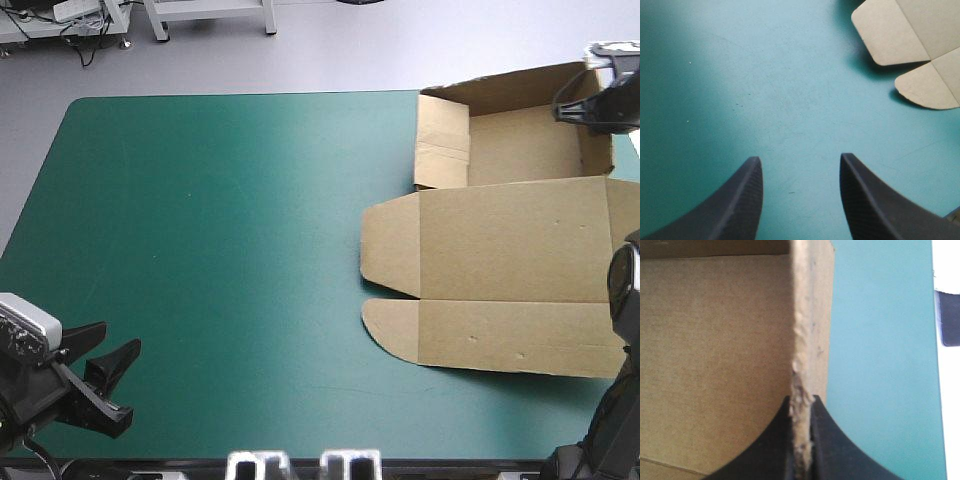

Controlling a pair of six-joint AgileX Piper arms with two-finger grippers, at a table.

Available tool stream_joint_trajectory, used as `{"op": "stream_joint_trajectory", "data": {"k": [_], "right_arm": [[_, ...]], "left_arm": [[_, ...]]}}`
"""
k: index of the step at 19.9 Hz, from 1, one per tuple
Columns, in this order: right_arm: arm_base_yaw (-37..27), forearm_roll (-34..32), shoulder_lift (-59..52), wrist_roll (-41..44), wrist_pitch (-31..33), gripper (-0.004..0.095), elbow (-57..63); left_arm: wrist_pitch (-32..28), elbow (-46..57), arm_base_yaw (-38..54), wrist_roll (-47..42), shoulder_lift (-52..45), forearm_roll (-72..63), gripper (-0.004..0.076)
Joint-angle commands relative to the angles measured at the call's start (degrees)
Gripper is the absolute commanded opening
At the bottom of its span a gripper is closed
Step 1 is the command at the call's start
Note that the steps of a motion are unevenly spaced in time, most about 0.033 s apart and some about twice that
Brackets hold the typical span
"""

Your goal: Fold the box

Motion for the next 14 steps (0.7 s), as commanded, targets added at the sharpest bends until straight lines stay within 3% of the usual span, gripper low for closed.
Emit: {"op": "stream_joint_trajectory", "data": {"k": [1,4,10,14], "right_arm": [[-4.46,1.91,-4.08,-0.39,0.6,-0.0023,0.54],[-7.92,0.79,-2.22,-1.82,0.21,-0.0023,7.67],[-8.31,-0.18,0.42,-8.99,-4.03,0.0003,13.7],[-8.31,-1.16,0.42,-8.68,-9.14,0.0193,13.7]], "left_arm": [[2.23,-1.3,0.03,-0.2,0.71,-0.04,0.0345],[1.56,-1.3,0.03,-0.2,0.71,-0.03,0.0344],[1.83,-1.3,0.03,-2.31,0.71,-0.25,0.0345],[1.91,-1.3,0.03,-2.31,0.71,-0.01,0.034]]}}
